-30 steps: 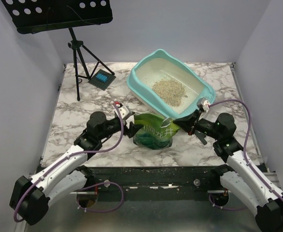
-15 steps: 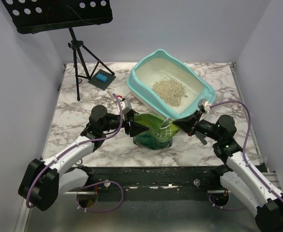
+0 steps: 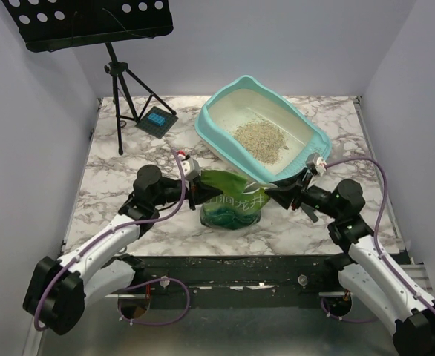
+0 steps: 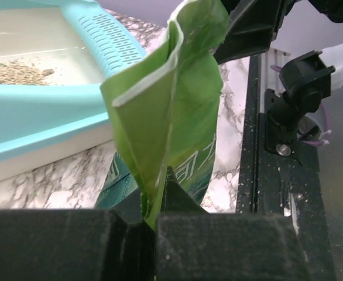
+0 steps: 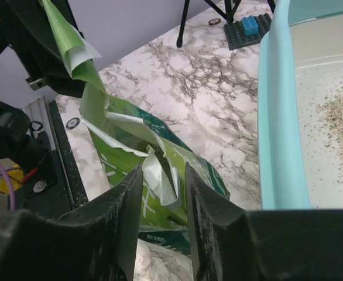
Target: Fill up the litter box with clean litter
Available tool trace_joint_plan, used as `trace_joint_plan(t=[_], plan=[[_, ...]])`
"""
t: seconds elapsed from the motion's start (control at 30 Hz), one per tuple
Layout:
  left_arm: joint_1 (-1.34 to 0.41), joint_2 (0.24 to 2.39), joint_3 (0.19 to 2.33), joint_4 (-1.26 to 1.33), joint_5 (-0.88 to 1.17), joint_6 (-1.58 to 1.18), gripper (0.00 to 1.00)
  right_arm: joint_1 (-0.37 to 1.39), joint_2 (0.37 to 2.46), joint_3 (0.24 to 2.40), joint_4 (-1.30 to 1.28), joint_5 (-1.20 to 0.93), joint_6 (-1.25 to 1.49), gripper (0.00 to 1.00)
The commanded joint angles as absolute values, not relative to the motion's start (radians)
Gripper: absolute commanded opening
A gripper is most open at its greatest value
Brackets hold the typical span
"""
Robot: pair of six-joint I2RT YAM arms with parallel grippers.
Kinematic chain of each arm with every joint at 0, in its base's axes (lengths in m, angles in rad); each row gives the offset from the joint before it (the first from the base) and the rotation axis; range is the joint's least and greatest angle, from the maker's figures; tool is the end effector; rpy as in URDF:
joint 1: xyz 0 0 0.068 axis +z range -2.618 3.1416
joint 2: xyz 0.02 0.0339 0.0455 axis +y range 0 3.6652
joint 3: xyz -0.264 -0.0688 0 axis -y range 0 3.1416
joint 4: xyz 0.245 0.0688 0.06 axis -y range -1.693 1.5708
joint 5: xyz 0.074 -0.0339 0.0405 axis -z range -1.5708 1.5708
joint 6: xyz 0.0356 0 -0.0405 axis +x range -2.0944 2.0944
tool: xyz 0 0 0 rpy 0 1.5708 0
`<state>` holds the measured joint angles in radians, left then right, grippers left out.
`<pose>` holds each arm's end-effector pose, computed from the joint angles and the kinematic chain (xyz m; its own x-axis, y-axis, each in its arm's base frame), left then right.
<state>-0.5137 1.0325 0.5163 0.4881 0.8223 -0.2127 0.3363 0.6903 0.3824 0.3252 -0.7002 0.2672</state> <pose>0.1836 -0.1335 0.2687 -0.2292 -0.0356 -0.9727 0.9452 0.2305 -0.2311 0.1523 0.0775 0.2663 -0.2115 0.1400 -0.9673 -0.8343 0.4897 0.2532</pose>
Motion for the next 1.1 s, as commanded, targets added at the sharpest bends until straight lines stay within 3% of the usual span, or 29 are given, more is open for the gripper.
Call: trace_joint_plan(t=[0.0, 0.17, 0.4, 0.57, 0.87, 1.07], plan=[[-0.509, 0.898, 0.541, 0.336, 0.739, -0.062, 0.00, 0.334, 0.728, 0.365, 0.428, -0.736, 0.272, 0.48], [-0.509, 0.804, 0.538, 0.261, 0.684, -0.014, 0.00, 0.334, 0.850, 0.304, 0.780, -0.894, 0.295, 0.58], [-0.526, 0.762, 0.523, 0.248, 0.632, -0.005, 0.00, 0.334, 1.014, 0.317, 0.911, -1.004, 0.158, 0.61], [-0.540, 0.749, 0.514, 0.261, 0.614, -0.005, 0.00, 0.333, 1.144, 0.423, 0.897, -1.182, 0.069, 0.61], [-0.580, 0.729, 0.511, 0.241, 0.581, 0.031, 0.00, 0.333, 1.186, 0.546, 0.623, -1.190, -0.193, 0.61], [-0.580, 0.727, 0.508, 0.242, 0.577, 0.031, 0.00, 0.333, 1.253, 0.531, 0.763, -1.253, -0.082, 0.60]])
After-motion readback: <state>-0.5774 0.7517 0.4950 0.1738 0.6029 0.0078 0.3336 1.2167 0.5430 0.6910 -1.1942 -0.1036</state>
